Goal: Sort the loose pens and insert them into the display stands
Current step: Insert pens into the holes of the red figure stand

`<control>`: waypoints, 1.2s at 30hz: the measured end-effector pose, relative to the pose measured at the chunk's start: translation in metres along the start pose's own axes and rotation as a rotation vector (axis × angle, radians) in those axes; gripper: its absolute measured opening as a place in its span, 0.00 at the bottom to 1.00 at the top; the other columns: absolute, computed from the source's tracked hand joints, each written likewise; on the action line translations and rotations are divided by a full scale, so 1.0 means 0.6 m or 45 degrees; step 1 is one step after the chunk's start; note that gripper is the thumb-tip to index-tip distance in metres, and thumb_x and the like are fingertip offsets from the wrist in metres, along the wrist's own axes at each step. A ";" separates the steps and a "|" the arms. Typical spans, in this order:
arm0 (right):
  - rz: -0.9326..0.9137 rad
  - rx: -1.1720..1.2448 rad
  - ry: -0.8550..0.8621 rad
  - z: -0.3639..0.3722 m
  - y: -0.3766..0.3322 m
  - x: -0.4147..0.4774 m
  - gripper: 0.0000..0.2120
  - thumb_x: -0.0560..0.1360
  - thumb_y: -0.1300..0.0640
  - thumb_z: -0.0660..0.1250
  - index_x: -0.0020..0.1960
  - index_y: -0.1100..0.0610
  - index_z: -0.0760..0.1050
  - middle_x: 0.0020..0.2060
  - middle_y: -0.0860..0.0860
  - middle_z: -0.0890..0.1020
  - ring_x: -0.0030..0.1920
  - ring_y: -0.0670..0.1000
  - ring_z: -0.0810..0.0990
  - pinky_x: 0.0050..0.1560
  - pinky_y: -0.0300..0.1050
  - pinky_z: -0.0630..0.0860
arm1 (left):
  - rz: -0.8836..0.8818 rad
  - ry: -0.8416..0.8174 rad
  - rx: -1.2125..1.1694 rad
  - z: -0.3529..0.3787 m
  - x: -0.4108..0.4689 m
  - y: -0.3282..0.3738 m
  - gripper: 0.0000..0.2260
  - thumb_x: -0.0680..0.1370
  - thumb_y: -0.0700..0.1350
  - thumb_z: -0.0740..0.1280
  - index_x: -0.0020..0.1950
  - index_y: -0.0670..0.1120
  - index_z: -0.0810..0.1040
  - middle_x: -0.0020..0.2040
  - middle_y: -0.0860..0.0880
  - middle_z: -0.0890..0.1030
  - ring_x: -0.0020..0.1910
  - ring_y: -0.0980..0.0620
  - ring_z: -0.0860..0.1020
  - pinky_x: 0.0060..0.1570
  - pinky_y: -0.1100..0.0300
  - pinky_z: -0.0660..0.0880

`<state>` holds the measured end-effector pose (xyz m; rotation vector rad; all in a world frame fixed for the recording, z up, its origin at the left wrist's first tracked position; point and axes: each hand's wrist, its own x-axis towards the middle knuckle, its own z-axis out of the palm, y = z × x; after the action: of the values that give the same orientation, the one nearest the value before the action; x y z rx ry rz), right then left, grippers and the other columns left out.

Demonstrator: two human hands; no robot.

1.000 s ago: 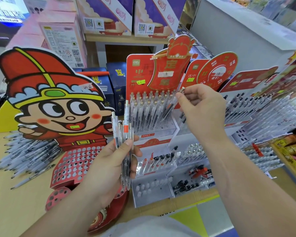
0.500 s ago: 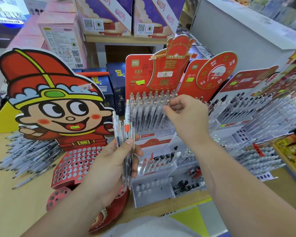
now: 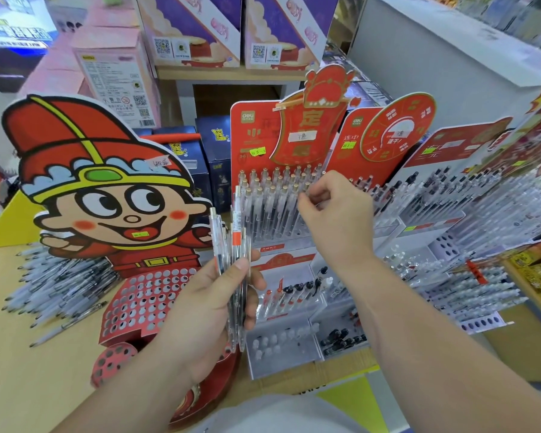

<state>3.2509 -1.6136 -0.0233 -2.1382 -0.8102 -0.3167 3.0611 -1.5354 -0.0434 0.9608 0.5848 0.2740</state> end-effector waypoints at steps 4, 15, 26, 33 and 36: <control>0.047 0.060 -0.021 -0.013 0.001 -0.010 0.05 0.75 0.58 0.73 0.42 0.54 0.77 0.33 0.40 0.78 0.35 0.39 0.78 0.36 0.28 0.72 | -0.004 -0.033 -0.016 0.004 -0.003 0.005 0.14 0.79 0.48 0.65 0.62 0.44 0.80 0.41 0.42 0.78 0.29 0.50 0.70 0.27 0.57 0.68; 0.486 0.832 -0.658 -0.067 -0.049 -0.078 0.03 0.73 0.58 0.76 0.46 0.55 0.84 0.36 0.53 0.85 0.34 0.49 0.81 0.33 0.40 0.76 | -0.012 -0.232 0.089 0.025 -0.003 0.005 0.13 0.81 0.48 0.66 0.55 0.38 0.74 0.33 0.45 0.78 0.25 0.51 0.70 0.25 0.60 0.66; 0.675 0.957 -0.670 -0.083 -0.028 -0.073 0.03 0.72 0.63 0.75 0.42 0.59 0.81 0.35 0.54 0.84 0.36 0.48 0.81 0.34 0.40 0.75 | -0.032 -0.149 0.130 0.032 0.013 -0.004 0.11 0.79 0.45 0.66 0.60 0.43 0.79 0.44 0.39 0.83 0.32 0.47 0.78 0.29 0.56 0.74; 0.613 0.953 -0.157 -0.130 -0.010 -0.019 0.03 0.73 0.66 0.74 0.45 0.62 0.81 0.37 0.56 0.85 0.37 0.54 0.84 0.38 0.45 0.81 | 0.007 0.089 0.137 0.013 0.021 -0.002 0.06 0.83 0.39 0.63 0.59 0.42 0.77 0.39 0.43 0.82 0.33 0.46 0.79 0.27 0.57 0.73; 0.460 0.814 0.087 -0.134 -0.002 0.001 0.03 0.74 0.64 0.75 0.45 0.60 0.82 0.35 0.55 0.85 0.37 0.55 0.85 0.40 0.50 0.82 | 0.022 0.102 0.169 0.011 0.019 -0.002 0.07 0.83 0.39 0.63 0.59 0.42 0.78 0.38 0.44 0.80 0.31 0.49 0.75 0.28 0.57 0.68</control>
<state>3.2544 -1.6743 0.0291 -1.6108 -0.3944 0.0593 3.0741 -1.5352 -0.0452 1.0868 0.6744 0.2931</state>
